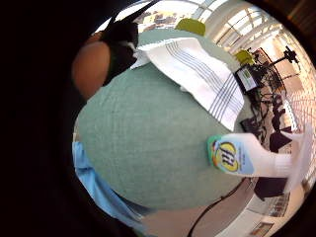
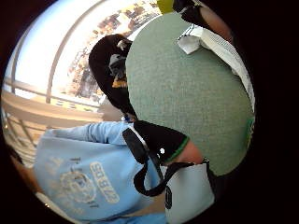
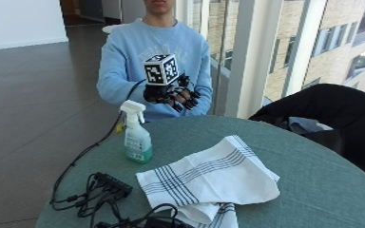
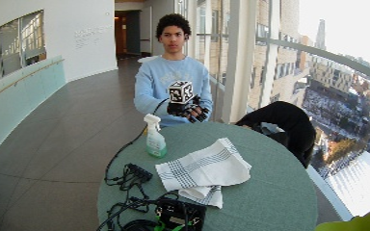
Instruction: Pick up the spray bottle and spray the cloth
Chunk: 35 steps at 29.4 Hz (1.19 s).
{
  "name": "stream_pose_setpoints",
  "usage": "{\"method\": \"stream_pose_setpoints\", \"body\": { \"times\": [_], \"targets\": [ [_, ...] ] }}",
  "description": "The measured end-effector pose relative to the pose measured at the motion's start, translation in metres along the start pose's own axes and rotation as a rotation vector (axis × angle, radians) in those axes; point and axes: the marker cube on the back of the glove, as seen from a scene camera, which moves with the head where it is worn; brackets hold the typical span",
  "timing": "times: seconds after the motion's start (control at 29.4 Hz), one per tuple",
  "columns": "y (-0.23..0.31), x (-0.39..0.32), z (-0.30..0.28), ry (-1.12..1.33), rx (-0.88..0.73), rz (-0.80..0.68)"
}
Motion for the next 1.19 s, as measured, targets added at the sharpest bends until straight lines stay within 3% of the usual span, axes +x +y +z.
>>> {"method": "stream_pose_setpoints", "body": {
  "times": [0.34,0.65,0.85,1.19],
  "targets": [
    [0.104,0.019,-0.012,0.015,0.039,0.033],
    [0.148,0.037,-0.017,-0.035,0.073,0.067],
    [0.167,0.055,-0.024,-0.238,0.147,0.089],
    [0.195,0.137,-0.024,-0.539,0.163,0.29]
  ]
}}
